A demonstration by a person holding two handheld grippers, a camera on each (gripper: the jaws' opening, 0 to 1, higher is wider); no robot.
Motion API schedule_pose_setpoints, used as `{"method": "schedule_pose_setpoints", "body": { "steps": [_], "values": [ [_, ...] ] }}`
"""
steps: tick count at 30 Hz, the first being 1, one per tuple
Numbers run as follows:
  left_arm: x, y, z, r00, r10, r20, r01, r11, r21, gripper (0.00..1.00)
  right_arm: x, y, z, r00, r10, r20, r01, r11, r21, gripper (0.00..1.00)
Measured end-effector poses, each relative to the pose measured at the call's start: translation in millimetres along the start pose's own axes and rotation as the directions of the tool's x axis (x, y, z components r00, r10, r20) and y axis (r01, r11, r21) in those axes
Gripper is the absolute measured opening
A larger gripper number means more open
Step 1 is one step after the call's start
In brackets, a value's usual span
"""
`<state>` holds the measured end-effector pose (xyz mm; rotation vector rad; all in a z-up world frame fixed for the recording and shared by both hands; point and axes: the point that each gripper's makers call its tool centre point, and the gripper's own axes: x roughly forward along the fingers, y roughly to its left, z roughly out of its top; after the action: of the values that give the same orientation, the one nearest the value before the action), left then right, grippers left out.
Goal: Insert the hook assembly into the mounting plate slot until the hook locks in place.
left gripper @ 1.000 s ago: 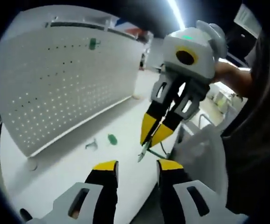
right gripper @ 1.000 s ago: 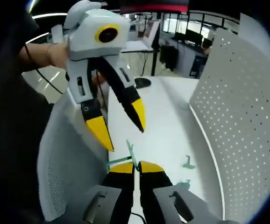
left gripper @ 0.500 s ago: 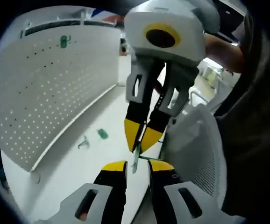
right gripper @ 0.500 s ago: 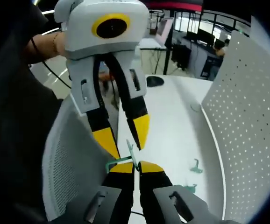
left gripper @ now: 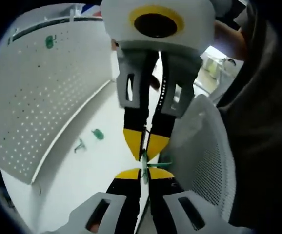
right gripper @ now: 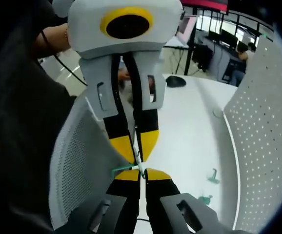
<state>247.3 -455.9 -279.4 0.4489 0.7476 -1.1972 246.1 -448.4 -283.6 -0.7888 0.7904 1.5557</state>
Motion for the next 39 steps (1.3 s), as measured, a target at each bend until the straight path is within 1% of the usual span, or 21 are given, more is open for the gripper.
{"method": "schedule_pose_setpoints", "body": {
  "steps": [1, 3, 4, 8, 11, 13, 16, 18, 21, 23, 24, 26, 27, 29, 31, 33, 34, 36, 37, 38, 39],
  "values": [
    [0.8, -0.2, 0.1, 1.0, -0.007, 0.005, 0.007, 1.0, -0.005, 0.03, 0.2, 0.4, -1.0, 1.0, 0.004, -0.001, -0.004, 1.0, 0.002, 0.01],
    [3.5, -2.4, -1.2, 0.999, -0.032, 0.022, 0.034, 0.996, -0.088, 0.03, 1.0, 0.3, -3.4, 1.0, 0.013, 0.005, -0.013, 1.0, 0.021, 0.01],
    [3.6, -2.8, -1.4, 0.999, -0.041, 0.025, 0.043, 0.994, -0.103, 0.03, 1.3, 0.9, -3.6, 1.0, 0.017, 0.007, -0.017, 0.999, 0.03, 0.02],
    [0.3, 1.8, -3.0, 0.999, -0.035, 0.025, 0.037, 0.994, -0.104, 0.02, 2.8, -1.5, -1.7, 0.998, 0.012, 0.061, -0.016, 0.998, 0.068, 0.02],
    [0.9, 2.7, -3.9, 0.999, -0.031, 0.019, 0.033, 0.994, -0.106, 0.02, 0.8, -4.9, -4.2, 0.998, 0.012, 0.055, -0.017, 0.996, 0.09, 0.02],
    [2.1, 7.2, -9.7, 1.0, -0.021, 0.001, 0.021, 0.993, -0.115, 0.02, -1.7, -9.2, -6.3, 0.999, 0.001, 0.051, -0.006, 0.995, 0.101, 0.02],
    [0.3, 15.1, -13.1, 1.0, 0.004, 0.009, -0.002, 0.985, -0.173, 0.02, -8.7, -18.8, -12.1, 0.998, -0.039, 0.048, 0.034, 0.995, 0.098, 0.02],
    [-2.8, 22.2, -14.1, 0.999, 0.027, 0.017, -0.023, 0.979, -0.205, 0.02, -14.7, -27.0, -13.3, 0.994, -0.077, 0.076, 0.069, 0.993, 0.101, 0.0],
    [-8.7, 37.5, -14.6, 0.995, 0.091, 0.029, -0.081, 0.964, -0.253, 0.02, -23.5, -39.2, -13.5, 0.98, -0.145, 0.135, 0.117, 0.974, 0.194, 0.0],
    [-14.5, 50.7, -13.8, 0.988, 0.145, 0.047, -0.123, 0.944, -0.307, 0.02, -29.0, -44.4, -15.3, 0.972, -0.182, 0.15, 0.142, 0.959, 0.244, 0.0],
    [-18.7, 60.0, -16.0, 0.981, 0.188, 0.044, -0.16, 0.919, -0.361, 0.02, -31.9, -46.5, -15.9, 0.968, -0.198, 0.157, 0.155, 0.955, 0.254, 0.0],
    [-25.0, 73.6, -18.7, 0.968, 0.245, 0.048, -0.208, 0.897, -0.391, 0.02, -38.8, -49.9, -16.4, 0.955, -0.239, 0.173, 0.193, 0.949, 0.248, 0.0],
    [-26.4, 77.0, -18.5, 0.965, 0.257, 0.059, -0.212, 0.89, -0.404, 0.02, -41.5, -50.7, -16.8, 0.949, -0.261, 0.178, 0.213, 0.945, 0.247, 0.0],
    [-30.5, 85.3, -19.2, 0.955, 0.286, 0.077, -0.222, 0.863, -0.455, 0.02, -44.3, -52.5, -18.7, 0.94, -0.294, 0.171, 0.246, 0.935, 0.256, 0.0],
    [-36.6, 91.4, -17.5, 0.944, 0.317, 0.091, -0.245, 0.859, -0.45, 0.02, -47.7, -54.3, -18.3, 0.929, -0.326, 0.178, 0.273, 0.924, 0.269, 0.0],
    [-41.9, 94.1, -11.2, 0.934, 0.334, 0.122, -0.248, 0.858, -0.45, 0.02, -51.4, -55.5, -12.9, 0.912, -0.348, 0.217, 0.269, 0.906, 0.326, 0.0],
    [-44.4, 96.7, -6.2, 0.925, 0.349, 0.148, -0.25, 0.855, -0.455, 0.02, -54.0, -55.4, -9.8, 0.905, -0.352, 0.24, 0.257, 0.9, 0.353, 0.0],
    [-49.6, 100.4, -1.1, 0.912, 0.373, 0.171, -0.255, 0.843, -0.474, 0.02, -57.5, -55.2, -7.4, 0.9, -0.354, 0.254, 0.247, 0.895, 0.372, 0.0],
    [-53.3, 103.4, 2.4, 0.902, 0.39, 0.186, -0.264, 0.838, -0.478, 0.02, -60.3, -56.7, -5.8, 0.894, -0.364, 0.261, 0.251, 0.89, 0.381, 0.0],
    [-55.9, 105.3, 5.1, 0.893, 0.404, 0.197, -0.272, 0.834, -0.48, 0.02, -62.9, -59.3, -4.0, 0.885, -0.382, 0.266, 0.262, 0.882, 0.391, 0.0],
    [-57.6, 105.6, 7.1, 0.889, 0.41, 0.203, -0.272, 0.831, -0.486, 0.02, -67.7, -63.6, 0.6, 0.866, -0.412, 0.283, 0.274, 0.864, 0.422, 0.0]
  ]
}}
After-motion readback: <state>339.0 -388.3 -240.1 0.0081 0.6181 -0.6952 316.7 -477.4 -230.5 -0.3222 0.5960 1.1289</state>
